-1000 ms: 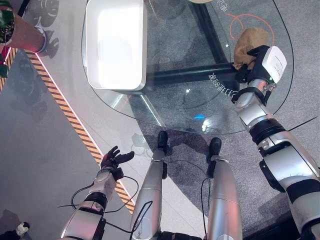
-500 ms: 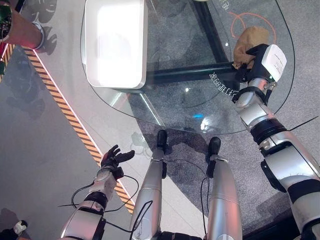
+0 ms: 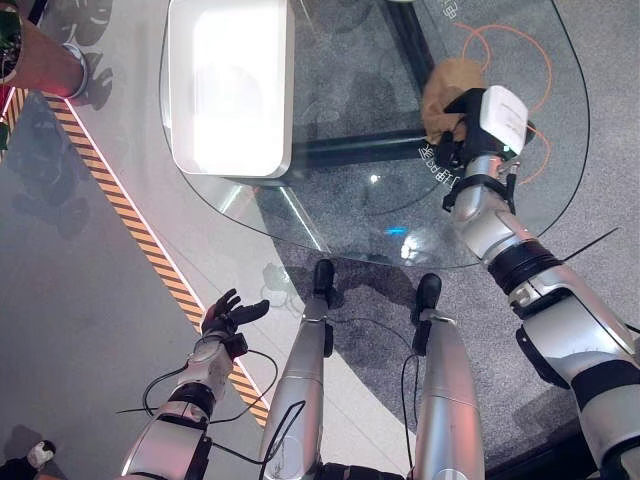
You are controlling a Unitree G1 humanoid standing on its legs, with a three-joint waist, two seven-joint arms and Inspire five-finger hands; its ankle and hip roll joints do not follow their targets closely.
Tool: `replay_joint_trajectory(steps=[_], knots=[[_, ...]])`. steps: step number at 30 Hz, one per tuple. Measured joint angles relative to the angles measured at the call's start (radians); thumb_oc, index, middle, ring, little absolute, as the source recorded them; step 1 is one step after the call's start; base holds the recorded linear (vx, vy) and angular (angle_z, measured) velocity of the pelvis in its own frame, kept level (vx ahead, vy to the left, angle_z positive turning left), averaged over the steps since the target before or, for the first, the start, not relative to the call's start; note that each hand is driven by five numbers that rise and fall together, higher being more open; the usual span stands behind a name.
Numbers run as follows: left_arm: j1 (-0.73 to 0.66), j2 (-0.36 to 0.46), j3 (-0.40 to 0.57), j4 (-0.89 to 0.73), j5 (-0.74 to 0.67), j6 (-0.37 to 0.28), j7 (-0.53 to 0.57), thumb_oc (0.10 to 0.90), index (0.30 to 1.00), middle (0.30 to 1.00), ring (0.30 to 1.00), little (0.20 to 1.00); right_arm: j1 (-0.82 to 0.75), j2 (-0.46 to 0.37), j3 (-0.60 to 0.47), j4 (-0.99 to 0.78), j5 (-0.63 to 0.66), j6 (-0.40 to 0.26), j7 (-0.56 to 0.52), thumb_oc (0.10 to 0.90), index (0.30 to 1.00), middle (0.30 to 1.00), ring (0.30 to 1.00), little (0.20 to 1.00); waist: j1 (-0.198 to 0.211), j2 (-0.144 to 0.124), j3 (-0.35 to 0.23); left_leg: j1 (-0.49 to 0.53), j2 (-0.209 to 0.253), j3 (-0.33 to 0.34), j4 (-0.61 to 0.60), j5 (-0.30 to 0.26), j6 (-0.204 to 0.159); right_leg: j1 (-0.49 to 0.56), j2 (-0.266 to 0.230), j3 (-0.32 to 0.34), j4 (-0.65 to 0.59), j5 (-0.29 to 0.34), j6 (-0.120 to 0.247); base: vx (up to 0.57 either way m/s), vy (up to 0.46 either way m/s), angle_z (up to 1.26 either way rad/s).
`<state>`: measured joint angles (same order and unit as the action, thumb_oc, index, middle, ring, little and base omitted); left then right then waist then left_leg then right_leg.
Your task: Wipe the table with a cloth and put it in the basket.
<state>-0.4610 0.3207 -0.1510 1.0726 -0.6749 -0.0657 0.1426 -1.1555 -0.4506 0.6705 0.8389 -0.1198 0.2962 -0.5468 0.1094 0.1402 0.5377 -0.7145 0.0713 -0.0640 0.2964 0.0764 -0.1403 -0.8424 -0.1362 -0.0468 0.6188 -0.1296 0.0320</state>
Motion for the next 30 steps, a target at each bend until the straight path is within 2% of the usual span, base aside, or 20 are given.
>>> replay_joint_trajectory(steps=[9,20,30], knots=[[0.000,-0.001,0.000,-0.015,0.000,-0.001,0.002,0.800,0.900,0.900,0.900,0.900,0.041,0.015,0.007,-0.079,-0.039,-0.001,0.055,0.100,0.300,0.300,0.300,0.200,0.001,0.000,0.000,-0.001,0.000,0.000,-0.002,0.000,0.000,-0.001,0.000,0.000,-0.001,0.000,0.000,0.00,0.000,0.00],[0.000,-0.003,0.000,-0.016,0.000,-0.002,0.004,0.800,0.900,0.900,0.900,0.900,0.068,0.019,0.057,-0.145,-0.118,-0.011,0.189,0.100,0.300,0.300,0.300,0.200,0.000,0.002,-0.001,-0.001,0.000,0.000,0.000,0.000,-0.001,-0.002,0.000,-0.001,0.005,0.000,0.000,0.00,0.000,0.00],[-0.002,-0.004,0.000,-0.030,0.000,-0.002,0.022,0.800,0.900,0.900,0.900,0.900,0.080,0.023,0.094,-0.166,-0.149,-0.046,0.270,0.100,0.300,0.300,0.300,0.200,0.000,0.003,-0.002,-0.001,0.000,-0.001,0.000,0.001,-0.002,-0.002,0.000,-0.002,0.005,-0.001,0.000,0.00,0.000,0.00]])
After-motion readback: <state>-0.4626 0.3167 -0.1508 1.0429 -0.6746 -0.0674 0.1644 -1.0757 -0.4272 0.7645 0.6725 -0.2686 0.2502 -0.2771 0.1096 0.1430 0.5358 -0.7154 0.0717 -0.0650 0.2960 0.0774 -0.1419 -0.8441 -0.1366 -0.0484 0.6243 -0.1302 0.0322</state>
